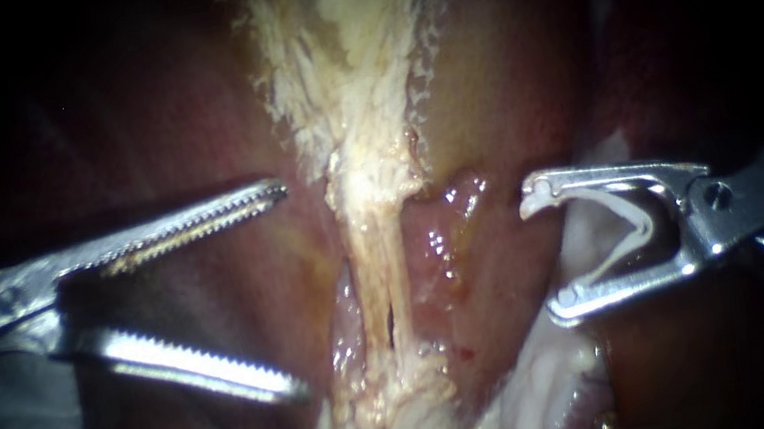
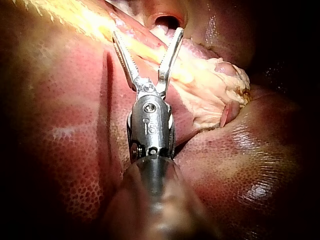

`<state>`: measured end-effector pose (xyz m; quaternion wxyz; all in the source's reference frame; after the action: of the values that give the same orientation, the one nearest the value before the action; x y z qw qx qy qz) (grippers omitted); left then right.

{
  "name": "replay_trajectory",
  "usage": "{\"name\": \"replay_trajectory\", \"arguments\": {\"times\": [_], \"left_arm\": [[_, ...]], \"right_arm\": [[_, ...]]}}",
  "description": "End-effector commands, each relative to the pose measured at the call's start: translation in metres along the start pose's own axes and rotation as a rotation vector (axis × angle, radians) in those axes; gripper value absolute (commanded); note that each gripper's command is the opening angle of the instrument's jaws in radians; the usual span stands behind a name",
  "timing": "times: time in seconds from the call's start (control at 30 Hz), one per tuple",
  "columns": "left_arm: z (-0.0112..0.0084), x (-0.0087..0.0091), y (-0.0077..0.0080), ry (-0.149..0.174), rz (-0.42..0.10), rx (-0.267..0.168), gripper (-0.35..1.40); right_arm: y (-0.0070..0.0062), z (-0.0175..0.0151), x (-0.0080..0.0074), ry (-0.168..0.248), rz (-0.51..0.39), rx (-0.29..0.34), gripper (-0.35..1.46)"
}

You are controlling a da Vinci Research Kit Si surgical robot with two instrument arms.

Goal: Grabbing gallbladder

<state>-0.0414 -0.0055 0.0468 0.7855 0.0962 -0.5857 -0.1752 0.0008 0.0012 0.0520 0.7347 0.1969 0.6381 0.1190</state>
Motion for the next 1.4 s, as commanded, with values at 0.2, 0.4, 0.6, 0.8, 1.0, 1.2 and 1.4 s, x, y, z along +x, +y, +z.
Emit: {"name": "replay_trajectory", "arguments": {"times": [0.2,0.4,0.6,0.8,1.0,1.2,1.4], "left_arm": [[0.0,0.0,0.0,0.004,0.0,-0.021,0.84],[0.0002,-0.0004,-0.0002,0.011,-0.153,-0.13,0.71],[0.002,-0.0011,0.0001,0.034,-0.282,-0.239,0.54],[0.004,-0.0016,0.0008,0.068,-0.341,-0.305,0.39],[0.0047,-0.0007,0.0023,0.097,-0.394,-0.365,0.39],[0.004,0.0011,0.0034,0.147,-0.42,-0.426,0.39],[0.0038,0.0022,0.004,0.184,-0.457,-0.474,0.09]], "right_arm": [[0.0,0.0,0.0,0.0,0.0,0.0,0.57],[0.0,0.0,0.0,0.0,0.0,0.0,0.57],[0.0,0.0,0.0,0.0,0.0,0.0,0.57],[0.0,-0.0001,0.0,0.0,0.0,0.001,0.57],[-0.0001,-0.0002,0.0,-0.001,0.0,0.001,0.57],[-0.0001,-0.0002,0.0001,-0.001,0.0,0.002,0.57],[-0.0002,-0.0001,0.0002,0.0,0.0,0.002,0.57]]}}
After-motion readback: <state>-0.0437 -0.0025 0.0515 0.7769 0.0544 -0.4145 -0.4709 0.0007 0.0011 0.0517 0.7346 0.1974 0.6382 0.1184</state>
